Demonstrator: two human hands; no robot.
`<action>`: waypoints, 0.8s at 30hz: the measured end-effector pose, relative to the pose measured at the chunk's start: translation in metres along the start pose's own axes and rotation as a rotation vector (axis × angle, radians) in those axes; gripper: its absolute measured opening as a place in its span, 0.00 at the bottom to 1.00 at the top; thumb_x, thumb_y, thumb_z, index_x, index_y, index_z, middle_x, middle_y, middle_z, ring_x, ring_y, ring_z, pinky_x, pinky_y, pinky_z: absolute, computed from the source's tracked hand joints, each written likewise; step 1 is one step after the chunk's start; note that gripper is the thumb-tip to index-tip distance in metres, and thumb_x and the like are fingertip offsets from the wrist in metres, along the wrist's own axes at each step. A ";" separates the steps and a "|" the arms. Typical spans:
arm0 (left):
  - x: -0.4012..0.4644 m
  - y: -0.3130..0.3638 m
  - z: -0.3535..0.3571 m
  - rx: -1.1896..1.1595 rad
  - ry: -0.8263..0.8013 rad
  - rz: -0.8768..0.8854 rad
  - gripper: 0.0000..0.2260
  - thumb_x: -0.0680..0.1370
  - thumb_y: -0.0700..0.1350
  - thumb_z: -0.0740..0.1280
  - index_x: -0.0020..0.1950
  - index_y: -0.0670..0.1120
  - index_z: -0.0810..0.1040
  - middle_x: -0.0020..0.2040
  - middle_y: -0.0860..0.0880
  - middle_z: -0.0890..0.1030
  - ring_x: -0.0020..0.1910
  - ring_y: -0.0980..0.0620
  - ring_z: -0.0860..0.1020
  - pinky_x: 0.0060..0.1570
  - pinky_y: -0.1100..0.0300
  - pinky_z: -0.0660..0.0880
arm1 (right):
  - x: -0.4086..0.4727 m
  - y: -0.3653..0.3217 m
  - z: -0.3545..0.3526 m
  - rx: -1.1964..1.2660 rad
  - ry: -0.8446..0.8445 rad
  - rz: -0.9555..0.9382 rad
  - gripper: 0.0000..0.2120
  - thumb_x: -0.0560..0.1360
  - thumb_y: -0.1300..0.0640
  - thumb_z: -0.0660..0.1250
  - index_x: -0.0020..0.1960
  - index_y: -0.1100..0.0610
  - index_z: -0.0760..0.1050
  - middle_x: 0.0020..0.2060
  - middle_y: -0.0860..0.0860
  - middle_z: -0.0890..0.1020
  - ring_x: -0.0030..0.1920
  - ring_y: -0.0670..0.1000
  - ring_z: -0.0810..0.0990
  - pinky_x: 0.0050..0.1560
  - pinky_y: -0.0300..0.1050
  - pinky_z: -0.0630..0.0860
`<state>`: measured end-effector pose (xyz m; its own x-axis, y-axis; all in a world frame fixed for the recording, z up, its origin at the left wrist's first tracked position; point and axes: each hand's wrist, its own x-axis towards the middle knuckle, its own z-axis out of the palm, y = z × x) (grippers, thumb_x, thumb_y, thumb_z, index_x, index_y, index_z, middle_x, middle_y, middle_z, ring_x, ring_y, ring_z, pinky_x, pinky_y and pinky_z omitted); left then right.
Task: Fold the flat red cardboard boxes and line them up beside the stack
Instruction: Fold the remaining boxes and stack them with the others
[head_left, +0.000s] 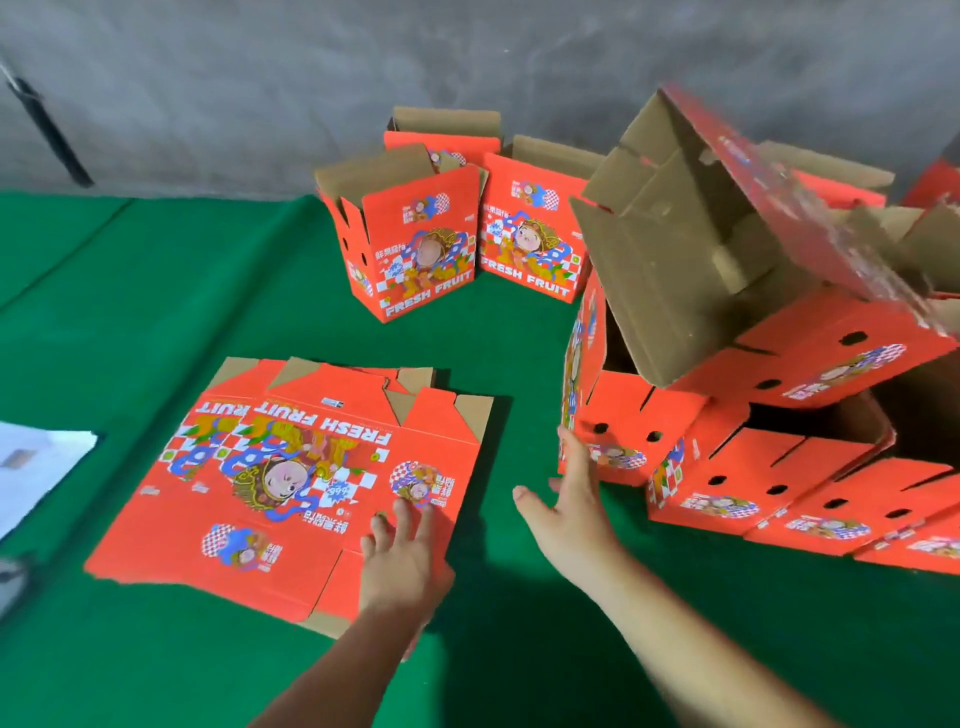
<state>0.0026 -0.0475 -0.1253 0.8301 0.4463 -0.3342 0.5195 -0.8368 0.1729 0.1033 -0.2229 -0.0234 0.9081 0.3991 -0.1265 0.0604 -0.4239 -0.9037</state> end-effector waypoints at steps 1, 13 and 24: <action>-0.003 0.003 0.002 -0.016 0.004 0.014 0.30 0.77 0.50 0.61 0.79 0.54 0.59 0.82 0.43 0.55 0.79 0.32 0.58 0.75 0.37 0.62 | -0.002 0.004 0.008 0.052 -0.061 0.129 0.38 0.79 0.57 0.69 0.81 0.49 0.51 0.79 0.52 0.59 0.74 0.55 0.68 0.74 0.50 0.65; -0.043 0.056 0.006 -0.272 0.102 0.262 0.30 0.80 0.61 0.58 0.82 0.60 0.60 0.85 0.57 0.55 0.85 0.42 0.49 0.83 0.48 0.49 | -0.007 0.031 0.042 0.673 -0.108 0.680 0.09 0.85 0.55 0.61 0.61 0.53 0.78 0.48 0.53 0.88 0.46 0.52 0.88 0.40 0.43 0.80; -0.017 -0.039 -0.002 -0.441 0.383 0.265 0.27 0.79 0.58 0.62 0.75 0.48 0.76 0.78 0.49 0.71 0.77 0.44 0.69 0.75 0.53 0.61 | -0.006 0.066 0.010 0.543 -0.058 0.578 0.12 0.86 0.60 0.59 0.65 0.59 0.77 0.58 0.61 0.84 0.60 0.64 0.83 0.66 0.65 0.75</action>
<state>-0.0315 -0.0222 -0.1244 0.9131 0.3918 0.1131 0.2531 -0.7619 0.5962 0.0977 -0.2452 -0.0858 0.7101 0.2848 -0.6439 -0.6378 -0.1272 -0.7596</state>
